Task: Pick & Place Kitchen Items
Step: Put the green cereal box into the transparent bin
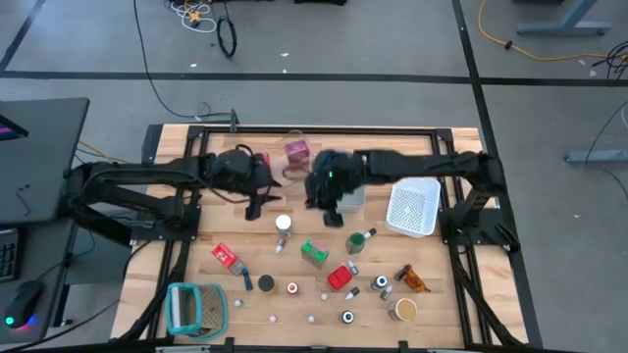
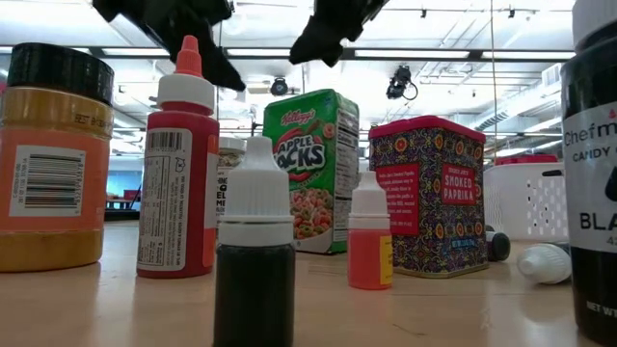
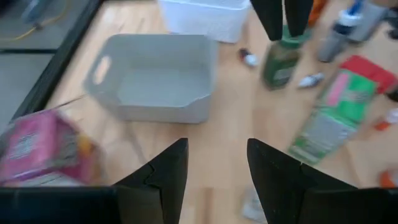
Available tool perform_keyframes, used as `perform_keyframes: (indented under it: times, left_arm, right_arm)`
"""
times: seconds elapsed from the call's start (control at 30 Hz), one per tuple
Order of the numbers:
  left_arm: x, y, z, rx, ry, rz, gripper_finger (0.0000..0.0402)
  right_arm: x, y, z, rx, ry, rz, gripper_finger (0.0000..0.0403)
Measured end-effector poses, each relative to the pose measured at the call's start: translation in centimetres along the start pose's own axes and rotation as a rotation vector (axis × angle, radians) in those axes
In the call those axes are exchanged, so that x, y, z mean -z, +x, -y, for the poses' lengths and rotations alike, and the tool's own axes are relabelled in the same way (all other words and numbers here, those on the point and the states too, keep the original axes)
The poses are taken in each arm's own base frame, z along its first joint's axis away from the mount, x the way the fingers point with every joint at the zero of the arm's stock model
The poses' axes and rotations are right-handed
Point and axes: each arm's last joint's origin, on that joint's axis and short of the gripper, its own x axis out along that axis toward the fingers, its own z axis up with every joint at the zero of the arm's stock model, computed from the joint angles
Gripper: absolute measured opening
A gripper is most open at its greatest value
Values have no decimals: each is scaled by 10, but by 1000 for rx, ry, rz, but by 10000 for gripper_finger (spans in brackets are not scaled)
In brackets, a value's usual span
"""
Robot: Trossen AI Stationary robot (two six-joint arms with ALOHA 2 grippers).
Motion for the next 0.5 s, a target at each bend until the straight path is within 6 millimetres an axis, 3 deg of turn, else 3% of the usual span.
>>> perform_keyframes:
  times: [0.17, 0.37, 0.5]
  left_arm:
    - [-5, 0, 21, 66, 42, 39, 170]
    - [-5, 0, 34, 100, 84, 34, 169]
    - [-5, 0, 33, 6, 62, 29, 169]
  right_arm:
    - [16, 27, -32, 63, 24, -33, 61]
    - [42, 54, -52, 131, 45, -10, 62]
    - [52, 63, -59, 121, 66, 20, 72]
